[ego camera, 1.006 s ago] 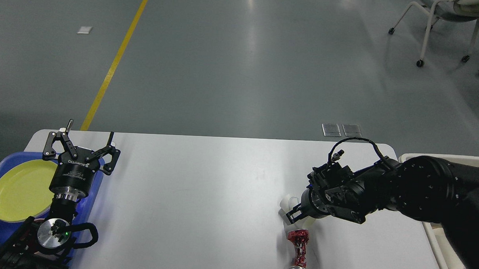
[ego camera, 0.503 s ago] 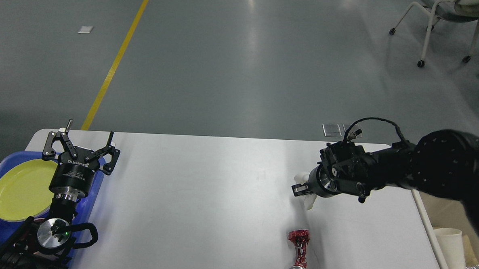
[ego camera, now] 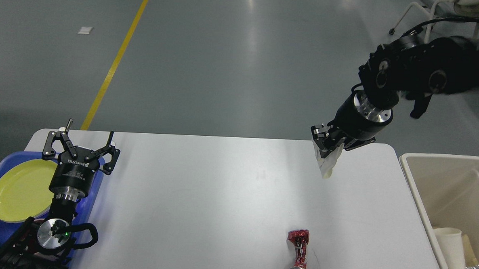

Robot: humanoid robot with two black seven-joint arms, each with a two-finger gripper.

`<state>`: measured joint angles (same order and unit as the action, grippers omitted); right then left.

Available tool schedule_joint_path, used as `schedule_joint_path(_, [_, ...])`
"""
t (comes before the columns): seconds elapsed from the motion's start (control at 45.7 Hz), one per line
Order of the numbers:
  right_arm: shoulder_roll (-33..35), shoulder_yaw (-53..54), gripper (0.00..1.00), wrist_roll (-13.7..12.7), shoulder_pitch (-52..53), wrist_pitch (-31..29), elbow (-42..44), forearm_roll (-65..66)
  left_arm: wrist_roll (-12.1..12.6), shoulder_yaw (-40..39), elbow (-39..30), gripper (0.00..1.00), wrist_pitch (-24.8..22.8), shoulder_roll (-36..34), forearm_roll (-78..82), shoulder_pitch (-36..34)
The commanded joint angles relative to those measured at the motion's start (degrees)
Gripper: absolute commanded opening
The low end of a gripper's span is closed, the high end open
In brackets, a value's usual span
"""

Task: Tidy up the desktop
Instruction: 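Lift the crumpled cup and drop it into the beige bin, then raise the right gripper out of the bin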

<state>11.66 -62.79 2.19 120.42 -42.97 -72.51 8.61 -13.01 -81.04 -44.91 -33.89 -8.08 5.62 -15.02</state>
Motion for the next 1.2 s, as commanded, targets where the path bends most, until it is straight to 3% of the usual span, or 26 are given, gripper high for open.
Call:
schedule_joint_path(0.0, [1.1, -2.9, 0.00, -0.3, 10.1, -3.5, -8.3, 0.0, 0.0, 0.0, 0.0, 0.96, 0.0, 0.0, 0.0, 0.1])
schedule_joint_path(0.35, [2.8, -11.7, 0.00, -0.5, 14.0, -2.8, -10.8, -2.4, 0.0, 0.0, 0.0, 0.96, 0.0, 0.0, 0.0, 0.1])
schedule_joint_path(0.569, [10.9, -22.5, 0.00, -0.5, 11.5, -2.6, -6.3, -2.5, 0.0, 0.0, 0.0, 0.96, 0.1, 0.1, 0.0, 0.1])
schedule_joint_path(0.788, [26.7, -23.5, 0.00, -0.5, -3.9, -2.4, 9.8, -1.8, -0.1, 0.0, 0.0, 0.96, 0.1, 0.1, 0.0, 0.1])
schedule_joint_path(0.963, [35.3, -14.7, 0.00, -0.4, -21.4, 0.2, 24.7, -1.8, -0.1, 0.0, 0.0, 0.97, 0.0, 0.0, 0.0, 0.1])
schedule_joint_path(1.182, [35.2, 2.0, 0.00, -0.4, -49.6, 12.7, 35.9, -2.3, -0.1, 0.0, 0.0, 0.96, 0.0, 0.0, 0.0, 0.1])
